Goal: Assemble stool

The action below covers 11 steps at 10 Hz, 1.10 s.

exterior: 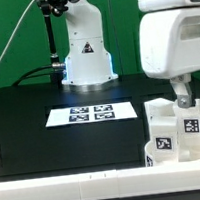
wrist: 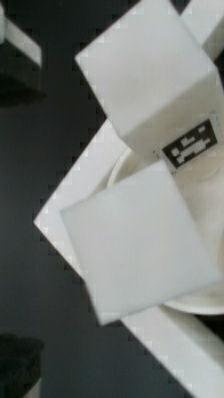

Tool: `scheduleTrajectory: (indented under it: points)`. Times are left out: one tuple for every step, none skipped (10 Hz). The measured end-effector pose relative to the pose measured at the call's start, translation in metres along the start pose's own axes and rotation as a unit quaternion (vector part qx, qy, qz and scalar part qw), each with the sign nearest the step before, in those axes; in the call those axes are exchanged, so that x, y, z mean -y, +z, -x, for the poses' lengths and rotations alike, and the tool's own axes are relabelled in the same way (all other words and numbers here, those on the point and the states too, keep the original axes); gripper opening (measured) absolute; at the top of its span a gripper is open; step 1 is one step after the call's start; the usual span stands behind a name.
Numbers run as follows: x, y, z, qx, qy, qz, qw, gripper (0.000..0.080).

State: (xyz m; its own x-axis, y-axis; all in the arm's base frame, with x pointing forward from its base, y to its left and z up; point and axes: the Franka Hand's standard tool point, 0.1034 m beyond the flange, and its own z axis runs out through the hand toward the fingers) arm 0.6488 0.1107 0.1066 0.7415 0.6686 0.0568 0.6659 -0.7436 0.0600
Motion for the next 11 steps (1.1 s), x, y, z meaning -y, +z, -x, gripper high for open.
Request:
scheduleTrajectory:
  points:
    - [0.001, 0.002, 0.002, 0.003, -0.023, 0.000, 1.000, 0.0648]
    - [0.003, 0.004, 0.005, 0.005, -0.026, -0.002, 1.000, 0.0648]
    - [0.005, 0.007, 0.006, 0.004, -0.014, -0.001, 1.000, 0.0648]
    - [0.009, 0.011, 0.007, 0.002, -0.015, -0.001, 1.000, 0.0648]
    - [0.011, 0.014, 0.008, 0.000, -0.015, 0.001, 1.000, 0.0648]
    - [0.013, 0.016, 0.008, -0.004, -0.014, 0.003, 1.000, 0.0648]
    - [0.014, 0.018, 0.009, -0.003, -0.014, 0.003, 1.000, 0.0648]
    - [0.013, 0.020, 0.011, -0.002, -0.013, 0.002, 1.000, 0.0648]
    - [0.013, 0.020, 0.011, -0.002, -0.011, 0.002, 1.000, 0.0639]
    - [0.013, 0.020, 0.011, -0.002, -0.007, 0.002, 1.000, 0.0639]
    - [0.012, 0.020, 0.011, -0.002, -0.006, 0.002, 1.000, 0.0474]
